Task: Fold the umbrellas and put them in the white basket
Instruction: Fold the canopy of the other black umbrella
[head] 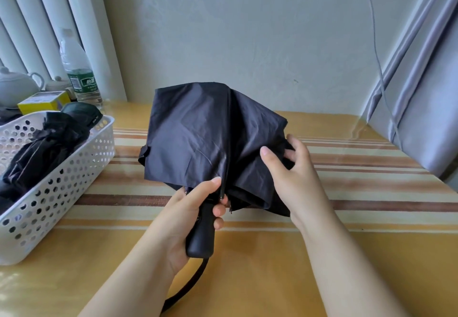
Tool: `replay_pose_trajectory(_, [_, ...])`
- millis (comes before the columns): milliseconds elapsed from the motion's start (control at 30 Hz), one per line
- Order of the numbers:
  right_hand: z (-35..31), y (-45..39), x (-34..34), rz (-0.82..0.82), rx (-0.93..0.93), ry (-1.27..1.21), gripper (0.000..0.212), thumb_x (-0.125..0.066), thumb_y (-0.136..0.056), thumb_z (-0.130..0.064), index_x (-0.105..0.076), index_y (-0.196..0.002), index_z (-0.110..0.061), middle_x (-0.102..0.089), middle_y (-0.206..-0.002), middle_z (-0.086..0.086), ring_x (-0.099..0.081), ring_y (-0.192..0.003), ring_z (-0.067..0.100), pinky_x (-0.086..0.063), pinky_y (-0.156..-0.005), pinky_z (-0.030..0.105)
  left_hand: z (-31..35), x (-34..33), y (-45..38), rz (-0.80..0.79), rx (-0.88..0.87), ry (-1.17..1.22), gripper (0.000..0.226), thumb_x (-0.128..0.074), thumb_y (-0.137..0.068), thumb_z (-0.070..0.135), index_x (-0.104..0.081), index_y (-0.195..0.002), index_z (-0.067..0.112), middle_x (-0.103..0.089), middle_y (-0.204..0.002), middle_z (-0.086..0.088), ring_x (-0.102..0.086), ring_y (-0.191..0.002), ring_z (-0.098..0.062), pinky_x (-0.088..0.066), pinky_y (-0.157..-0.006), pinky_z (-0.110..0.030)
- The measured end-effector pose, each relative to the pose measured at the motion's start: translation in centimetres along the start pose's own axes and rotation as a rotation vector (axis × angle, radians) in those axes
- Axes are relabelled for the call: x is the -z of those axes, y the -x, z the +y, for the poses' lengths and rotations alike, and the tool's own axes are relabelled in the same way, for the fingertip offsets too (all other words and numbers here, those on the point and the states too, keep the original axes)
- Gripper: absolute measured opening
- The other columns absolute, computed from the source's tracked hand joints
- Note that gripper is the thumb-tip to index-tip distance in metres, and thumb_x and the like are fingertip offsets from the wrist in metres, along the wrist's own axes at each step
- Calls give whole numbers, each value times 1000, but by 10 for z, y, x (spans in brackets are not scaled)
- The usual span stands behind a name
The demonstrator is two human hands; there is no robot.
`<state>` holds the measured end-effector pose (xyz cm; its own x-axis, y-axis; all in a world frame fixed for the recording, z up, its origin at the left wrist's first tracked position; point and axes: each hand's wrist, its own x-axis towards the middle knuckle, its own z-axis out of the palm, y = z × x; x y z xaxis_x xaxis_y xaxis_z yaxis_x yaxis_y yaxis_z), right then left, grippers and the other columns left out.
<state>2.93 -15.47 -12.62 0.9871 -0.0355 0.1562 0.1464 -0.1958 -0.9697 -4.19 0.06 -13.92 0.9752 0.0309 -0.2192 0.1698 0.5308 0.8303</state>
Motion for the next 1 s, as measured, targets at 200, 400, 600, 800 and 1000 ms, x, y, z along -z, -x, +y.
replay_pose_trajectory(200, [6, -6, 3, -11, -33, -114, 15, -56, -96, -31, -66, -92, -22, -73, -92, -1, -68, -91, 16, -54, -89, 43, 3, -2, 0, -107, 140, 273, 46, -63, -73, 47, -62, -99, 8, -51, -67, -9, -39, -40, -9, -37, -33, -17])
replay_pose_trajectory(400, [9, -14, 17, 145, -147, -215, 10, -56, -97, -23, -62, -105, -19, -68, -107, 2, -66, -91, 14, -55, -87, 34, 3, 0, 2, -254, 190, 501, 54, -89, -56, 39, -69, -91, 3, -53, -67, -9, -44, -39, -11, -42, -34, -20])
replay_pose_trajectory(600, [-22, 19, 4, 95, 697, 210, 5, -66, -87, -19, -63, -84, -17, -56, -80, -6, -54, -71, 6, -40, -67, 9, 3, -5, 1, -134, 147, 421, 50, -58, -76, 50, -63, -102, 7, -50, -67, -7, -40, -41, -8, -38, -35, -15])
replay_pose_trajectory(800, [-16, 37, -24, -442, 388, 118, 12, -67, -89, -9, -72, -99, -14, -60, -93, -13, -70, -68, 13, -60, -63, 30, 0, -8, 4, -107, 58, 267, 41, -62, -74, 48, -77, -78, 10, -51, -65, -1, -41, -44, -6, -38, -38, -15])
replay_pose_trajectory(1000, [-15, 32, -16, -482, 479, 282, 31, -51, -95, -2, -72, -106, -22, -63, -94, -16, -64, -80, 5, -52, -82, 19, -1, -4, 2, -69, 51, 154, 34, -67, -73, 40, -68, -81, 8, -51, -65, -3, -42, -46, -7, -40, -39, -17])
